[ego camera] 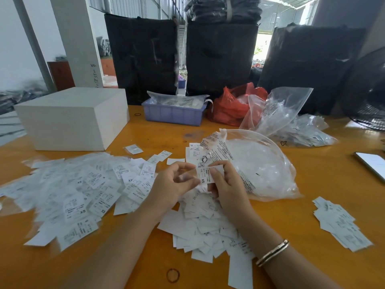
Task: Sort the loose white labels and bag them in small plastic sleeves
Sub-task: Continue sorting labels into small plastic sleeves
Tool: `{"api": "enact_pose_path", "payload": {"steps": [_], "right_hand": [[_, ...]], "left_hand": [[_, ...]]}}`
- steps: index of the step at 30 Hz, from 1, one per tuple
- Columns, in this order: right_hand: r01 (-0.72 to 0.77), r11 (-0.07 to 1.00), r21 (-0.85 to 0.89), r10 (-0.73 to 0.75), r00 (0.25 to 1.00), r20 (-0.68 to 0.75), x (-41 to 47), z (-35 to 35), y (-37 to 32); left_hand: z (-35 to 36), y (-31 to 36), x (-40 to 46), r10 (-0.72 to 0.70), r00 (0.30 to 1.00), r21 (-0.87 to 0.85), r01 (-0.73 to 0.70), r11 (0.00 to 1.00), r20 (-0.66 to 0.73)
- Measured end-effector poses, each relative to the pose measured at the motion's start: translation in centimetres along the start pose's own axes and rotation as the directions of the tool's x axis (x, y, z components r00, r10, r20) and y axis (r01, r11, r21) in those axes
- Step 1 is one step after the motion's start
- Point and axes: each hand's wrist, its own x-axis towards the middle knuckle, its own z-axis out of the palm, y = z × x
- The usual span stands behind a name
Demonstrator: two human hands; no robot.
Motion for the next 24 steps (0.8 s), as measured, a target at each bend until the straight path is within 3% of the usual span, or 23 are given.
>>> {"api": "enact_pose_path", "payload": {"steps": [7,14,17,20,24], "right_hand": [[0.081,0.979,-0.188,-0.064,0.993,0.095,-0.08,0.05,0.27],[0.047,0.984,-0.172,-0.024,0.991,0.134,-0.10,-0.50,0.12],[0.066,0.979,-0.192,-0.033,0.985,0.171,-0.22,-0.15,0.13],[0.082,0.985,-0.151,-0.061,0.989,0.137,-0.07,-0.23,0.14],[0.077,0.997,-0.006,-0.077,0.997,0.012,0.09,-0.67,0.17]], "left_hand": [[-0.26,-0.04,-0.08,0.043,0.999,-0.011,-0.043,0.999,0.021],[-0.40,0.23,-0.07,0.040,0.996,-0.058,-0.036,0.998,0.074],[-0.21,0.27,-0.22,0.048,0.997,-0.003,-0.048,0.999,0.064],[-0.30,0.39,-0.24,0.039,0.997,0.078,-0.044,0.996,0.068],[-0.37,0.54,-0.24,0.038,0.996,-0.015,-0.037,0.999,0.082]]}}
